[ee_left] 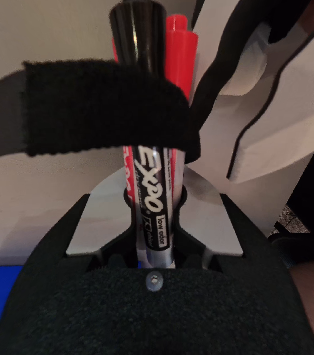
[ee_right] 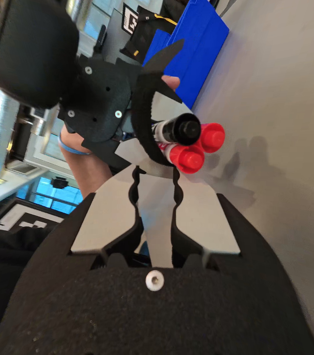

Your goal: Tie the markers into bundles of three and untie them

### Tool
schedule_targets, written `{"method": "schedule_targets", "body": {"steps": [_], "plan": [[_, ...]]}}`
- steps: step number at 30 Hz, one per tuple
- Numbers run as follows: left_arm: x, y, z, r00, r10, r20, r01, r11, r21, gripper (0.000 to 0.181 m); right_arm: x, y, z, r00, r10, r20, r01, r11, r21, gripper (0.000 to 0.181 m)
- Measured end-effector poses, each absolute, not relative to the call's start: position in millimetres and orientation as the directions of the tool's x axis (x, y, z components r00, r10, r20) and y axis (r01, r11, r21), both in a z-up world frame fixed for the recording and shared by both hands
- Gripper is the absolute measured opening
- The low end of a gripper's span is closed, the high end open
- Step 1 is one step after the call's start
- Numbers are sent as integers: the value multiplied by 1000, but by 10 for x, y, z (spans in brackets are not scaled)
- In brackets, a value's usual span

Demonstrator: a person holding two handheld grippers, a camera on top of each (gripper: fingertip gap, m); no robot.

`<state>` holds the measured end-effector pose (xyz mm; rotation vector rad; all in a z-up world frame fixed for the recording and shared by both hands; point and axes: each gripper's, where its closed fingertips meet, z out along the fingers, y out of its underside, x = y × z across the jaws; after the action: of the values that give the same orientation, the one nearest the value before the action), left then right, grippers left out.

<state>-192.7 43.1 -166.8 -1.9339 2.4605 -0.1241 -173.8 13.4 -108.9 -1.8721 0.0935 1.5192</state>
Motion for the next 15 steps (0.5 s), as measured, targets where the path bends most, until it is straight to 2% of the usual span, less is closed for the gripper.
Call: {"method": "schedule_targets", "body": {"steps": [6, 12, 15], "plan": [[-1938, 414, -1642, -241, -970, 43, -969, 237, -72, 42, -1705, 142, -1059, 229, 345, -910, -512, -752, -414, 36], [-1961, 417, -1661, -231, -971, 54, -972, 228, -63, 42, -1727, 108, -1006, 236, 367, -900, -491, -754, -437, 43], [-1965, 422, -1657, -228, -972, 53, -973, 224, -62, 42, -1712, 104, -966, 199, 358, -912, -509, -758, -408, 45]]}}
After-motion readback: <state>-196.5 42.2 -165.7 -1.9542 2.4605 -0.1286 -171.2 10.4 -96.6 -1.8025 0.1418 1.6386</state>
